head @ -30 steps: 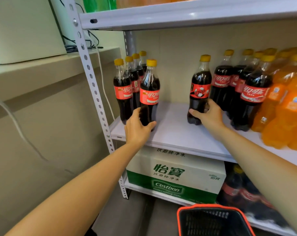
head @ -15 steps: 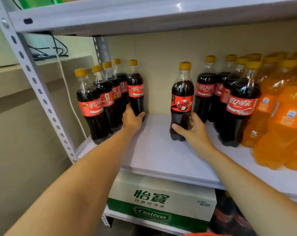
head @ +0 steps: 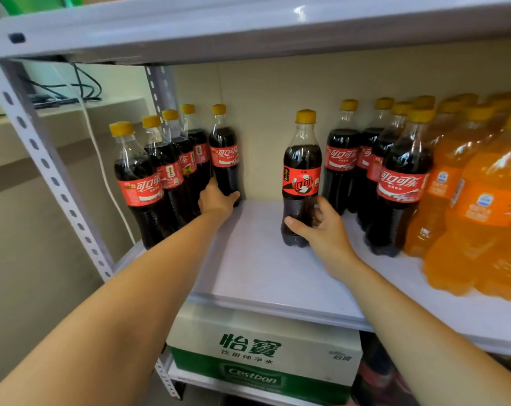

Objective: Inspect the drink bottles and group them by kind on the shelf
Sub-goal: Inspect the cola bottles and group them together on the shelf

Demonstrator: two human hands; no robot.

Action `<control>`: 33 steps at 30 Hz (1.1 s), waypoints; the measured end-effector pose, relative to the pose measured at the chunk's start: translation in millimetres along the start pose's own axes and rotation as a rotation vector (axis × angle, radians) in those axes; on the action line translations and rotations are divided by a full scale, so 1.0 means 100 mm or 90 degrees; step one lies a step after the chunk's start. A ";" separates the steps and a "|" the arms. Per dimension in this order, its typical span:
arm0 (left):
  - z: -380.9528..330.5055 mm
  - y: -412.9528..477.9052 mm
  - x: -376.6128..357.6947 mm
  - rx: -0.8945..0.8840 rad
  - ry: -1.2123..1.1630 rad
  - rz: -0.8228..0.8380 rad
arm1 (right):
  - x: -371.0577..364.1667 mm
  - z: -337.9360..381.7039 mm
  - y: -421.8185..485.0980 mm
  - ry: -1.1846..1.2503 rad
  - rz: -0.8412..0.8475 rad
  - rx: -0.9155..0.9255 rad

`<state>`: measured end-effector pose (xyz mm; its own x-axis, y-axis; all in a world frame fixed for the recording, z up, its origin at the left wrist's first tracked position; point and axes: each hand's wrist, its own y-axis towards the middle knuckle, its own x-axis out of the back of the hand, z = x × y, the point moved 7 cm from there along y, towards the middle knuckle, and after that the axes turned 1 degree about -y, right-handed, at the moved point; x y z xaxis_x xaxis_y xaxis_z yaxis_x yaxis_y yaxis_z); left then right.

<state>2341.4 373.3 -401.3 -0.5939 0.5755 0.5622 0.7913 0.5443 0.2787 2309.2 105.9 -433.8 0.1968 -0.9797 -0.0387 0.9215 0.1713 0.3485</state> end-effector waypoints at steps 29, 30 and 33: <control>-1.21 -2.98 0.50 -0.017 -0.500 0.429 | 0.38 1.04 -2.16 -0.080 0.118 -0.114; -1.17 -3.03 0.46 -0.002 -0.504 0.432 | 0.37 0.99 -2.23 -0.041 0.136 -0.144; -1.09 -3.14 0.32 0.036 -0.482 0.447 | 0.37 0.88 -2.38 0.038 0.142 -0.185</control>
<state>2089.8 155.0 -385.9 0.0471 0.9972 -0.0587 0.9985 -0.0454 0.0297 2067.6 19.4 -435.5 0.4143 -0.9088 -0.0488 0.9089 0.4104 0.0742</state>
